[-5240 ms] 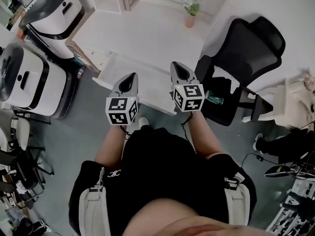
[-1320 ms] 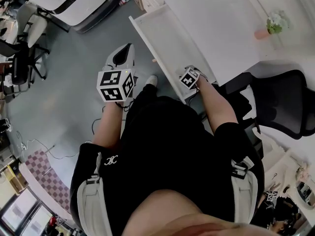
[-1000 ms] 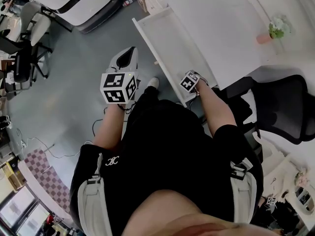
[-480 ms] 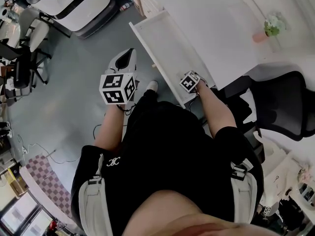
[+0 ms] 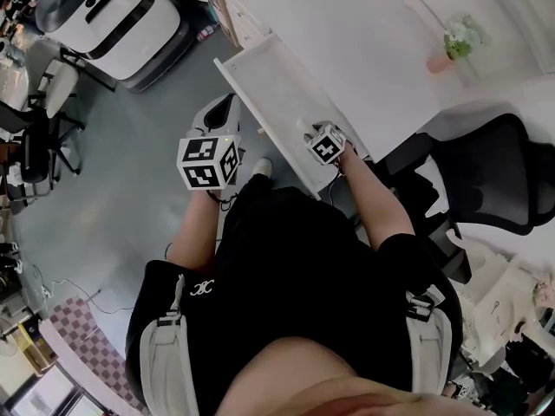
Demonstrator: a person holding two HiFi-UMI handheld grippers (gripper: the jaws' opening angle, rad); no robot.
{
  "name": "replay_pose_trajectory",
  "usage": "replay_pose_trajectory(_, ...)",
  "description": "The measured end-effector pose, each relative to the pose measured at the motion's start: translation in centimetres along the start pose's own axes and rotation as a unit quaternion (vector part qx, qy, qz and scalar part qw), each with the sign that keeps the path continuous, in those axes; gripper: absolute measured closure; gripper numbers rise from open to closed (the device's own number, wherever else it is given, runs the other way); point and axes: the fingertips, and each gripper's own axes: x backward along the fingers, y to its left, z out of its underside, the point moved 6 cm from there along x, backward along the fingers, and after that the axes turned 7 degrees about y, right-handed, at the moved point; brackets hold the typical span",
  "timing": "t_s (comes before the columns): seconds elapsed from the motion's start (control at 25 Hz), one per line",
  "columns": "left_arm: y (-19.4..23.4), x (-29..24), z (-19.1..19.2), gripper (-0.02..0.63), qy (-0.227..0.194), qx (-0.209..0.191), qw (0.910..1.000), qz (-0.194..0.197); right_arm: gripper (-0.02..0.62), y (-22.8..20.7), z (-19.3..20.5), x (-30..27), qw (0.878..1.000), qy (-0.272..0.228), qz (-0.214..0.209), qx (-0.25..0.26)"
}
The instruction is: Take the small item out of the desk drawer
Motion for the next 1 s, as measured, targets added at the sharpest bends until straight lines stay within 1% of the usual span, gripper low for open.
replay_pose_trajectory(0.12, -0.3, -0.4, -0.2, 0.591, -0.002, -0.001, 1.0, 0.007, 0.46, -0.2, -0.9, 1.6, 0.999, -0.028, 0.005, -0.031)
replay_pose_trajectory(0.24, -0.7, -0.9, -0.4, 0.592, -0.003, -0.003, 0.9999, 0.014, 0.462, -0.9, -2.0, 3.8, 0.995, -0.072, 0.018, -0.068)
replay_pose_trajectory(0.36, -1.1, -1.7, -0.8, 0.592, -0.004, -0.008, 0.9996, 0.025, 0.465, -1.9, -3.4, 6.4, 0.986, -0.117, 0.035, -0.112)
replay_pose_trajectory(0.48, -1.5, -2.5, -1.3, 0.592, -0.004, -0.014, 0.9992, 0.038, 0.466, -3.0, -4.8, 9.4, 0.973, -0.164, 0.062, -0.147)
replay_pose_trajectory(0.56, -1.9, -3.1, -1.8, 0.591, -0.006, -0.019, 0.9987, 0.047, 0.468, -3.8, -5.6, 11.7, 0.962, -0.201, 0.085, -0.162)
replay_pose_trajectory(0.68, -2.6, -4.1, -2.5, 0.592, -0.01, -0.027, 0.9978, 0.06, 0.469, -5.0, -6.4, 15.4, 0.941, -0.257, 0.126, -0.181)
replay_pose_trajectory(0.88, -3.9, -5.6, -3.7, 0.592, -0.014, -0.039, 0.9956, 0.084, 0.471, -7.1, -6.3, 21.7, 0.899, -0.322, 0.2, -0.219)
replay_pose_trajectory(1.0, -4.6, -6.4, -4.5, 0.591, -0.018, -0.046, 0.9939, 0.098, 0.471, -7.8, -6.1, 25.2, 0.875, -0.353, 0.24, -0.23)
